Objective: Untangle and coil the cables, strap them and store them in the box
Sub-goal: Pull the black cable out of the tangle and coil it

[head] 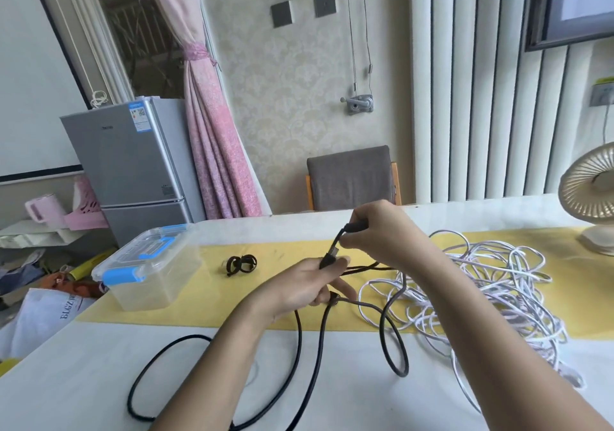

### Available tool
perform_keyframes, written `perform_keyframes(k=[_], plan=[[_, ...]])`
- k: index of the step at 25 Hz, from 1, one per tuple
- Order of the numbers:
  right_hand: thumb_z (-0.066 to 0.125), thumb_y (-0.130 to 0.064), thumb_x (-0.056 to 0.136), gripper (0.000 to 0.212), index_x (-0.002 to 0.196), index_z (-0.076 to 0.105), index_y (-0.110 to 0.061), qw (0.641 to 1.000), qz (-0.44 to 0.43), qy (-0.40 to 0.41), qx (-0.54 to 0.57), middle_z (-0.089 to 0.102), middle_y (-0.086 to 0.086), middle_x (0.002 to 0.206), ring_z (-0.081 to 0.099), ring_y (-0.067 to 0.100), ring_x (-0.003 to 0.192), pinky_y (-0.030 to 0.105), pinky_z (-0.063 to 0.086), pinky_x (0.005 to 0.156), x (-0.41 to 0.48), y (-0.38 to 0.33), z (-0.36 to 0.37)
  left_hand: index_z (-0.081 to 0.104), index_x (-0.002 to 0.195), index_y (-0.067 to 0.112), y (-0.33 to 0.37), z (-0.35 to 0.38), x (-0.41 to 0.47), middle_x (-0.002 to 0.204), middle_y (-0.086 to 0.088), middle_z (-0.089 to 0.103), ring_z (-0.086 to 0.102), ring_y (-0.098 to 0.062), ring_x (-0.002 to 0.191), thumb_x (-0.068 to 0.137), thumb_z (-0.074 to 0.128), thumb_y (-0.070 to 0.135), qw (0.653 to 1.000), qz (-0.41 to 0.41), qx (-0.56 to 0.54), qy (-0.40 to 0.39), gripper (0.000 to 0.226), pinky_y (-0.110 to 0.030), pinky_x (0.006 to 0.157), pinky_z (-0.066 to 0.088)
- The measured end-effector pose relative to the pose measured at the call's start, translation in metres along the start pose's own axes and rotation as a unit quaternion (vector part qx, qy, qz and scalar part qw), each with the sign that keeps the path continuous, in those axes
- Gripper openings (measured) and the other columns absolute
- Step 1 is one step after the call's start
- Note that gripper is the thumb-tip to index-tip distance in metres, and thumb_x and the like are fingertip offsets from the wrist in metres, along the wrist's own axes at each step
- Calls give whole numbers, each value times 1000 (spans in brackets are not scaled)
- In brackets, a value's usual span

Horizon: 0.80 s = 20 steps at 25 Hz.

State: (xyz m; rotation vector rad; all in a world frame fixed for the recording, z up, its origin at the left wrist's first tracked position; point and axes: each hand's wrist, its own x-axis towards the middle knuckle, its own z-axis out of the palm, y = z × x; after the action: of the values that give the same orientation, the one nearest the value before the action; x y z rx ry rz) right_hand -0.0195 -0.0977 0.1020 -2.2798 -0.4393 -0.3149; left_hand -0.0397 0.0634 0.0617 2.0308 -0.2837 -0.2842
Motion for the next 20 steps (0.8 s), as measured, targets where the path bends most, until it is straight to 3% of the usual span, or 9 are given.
perform_keyframes(k=[2, 4, 6, 8, 10, 13, 17, 20], plan=[[68, -25, 78, 18, 73, 63, -8, 999, -34, -21, 12, 60, 4, 63, 48, 14, 53, 26, 36, 50, -4, -10, 7, 59, 104, 17, -8, 9, 8, 84, 1, 73, 34, -10, 53, 97, 37, 46, 996, 38, -50, 71, 38, -16, 51, 31], [63, -31, 84, 22, 75, 65, -11, 996, -65, -53, 29, 61, 1, 63, 52, 13, 57, 27, 38, 52, -8, -18, 16, 55, 86, 15, -16, 13, 16, 63, 1, 67, 38, -9, 49, 102, 33, 36, 968, 50, -206, 135, 34, -19, 50, 29], [58, -29, 89, 23, 76, 66, -12, 995, -75, -55, 29, 63, 2, 67, 57, 15, 64, 28, 42, 56, -9, -21, 26, 52, 79, 12, -23, 9, 18, 50, 1, 58, 39, -8, 46, 99, 38, 31, 915, 63, -377, 129, 31, -21, 50, 27], [54, -25, 90, 22, 77, 65, -11, 997, -67, -22, 40, 62, 1, 68, 58, 14, 65, 23, 42, 57, -5, -20, 33, 64, 89, 10, -37, -2, 17, 63, 0, 64, 43, -7, 49, 89, 50, 37, 891, 84, -441, 65, 30, -18, 47, 32], [51, -25, 93, 24, 77, 63, -13, 996, -46, 15, 79, 56, -2, 63, 51, 10, 58, 18, 37, 52, -1, -19, 33, 71, 106, 13, -52, -15, 12, 87, -5, 69, 47, -7, 57, 81, 66, 40, 898, 100, -427, -27, 37, -16, 50, 37], [47, -24, 96, 27, 79, 61, -9, 987, -21, 68, 143, 52, 3, 63, 44, 16, 56, 29, 36, 55, 5, -15, 30, 64, 122, 15, -64, -24, 7, 104, -8, 67, 44, -7, 62, 80, 69, 45, 931, 104, -334, -103, 51, -16, 56, 32], [49, -24, 96, 26, 83, 63, -7, 983, -11, 35, 178, 50, -5, 56, 43, 8, 47, 25, 36, 53, 4, -9, 33, 61, 123, 16, -63, -25, 11, 119, -14, 65, 34, -7, 53, 74, 70, 55, 943, 64, -324, -46, 64, -16, 51, 28], [53, -21, 93, 22, 83, 63, -6, 980, -32, -23, 197, 50, -6, 55, 47, 1, 43, 17, 37, 45, -1, -13, 46, 49, 134, 11, -54, -18, 11, 103, -10, 71, 30, -7, 49, 93, 37, 50, 941, 35, -336, 10, 58, -17, 48, 23]])
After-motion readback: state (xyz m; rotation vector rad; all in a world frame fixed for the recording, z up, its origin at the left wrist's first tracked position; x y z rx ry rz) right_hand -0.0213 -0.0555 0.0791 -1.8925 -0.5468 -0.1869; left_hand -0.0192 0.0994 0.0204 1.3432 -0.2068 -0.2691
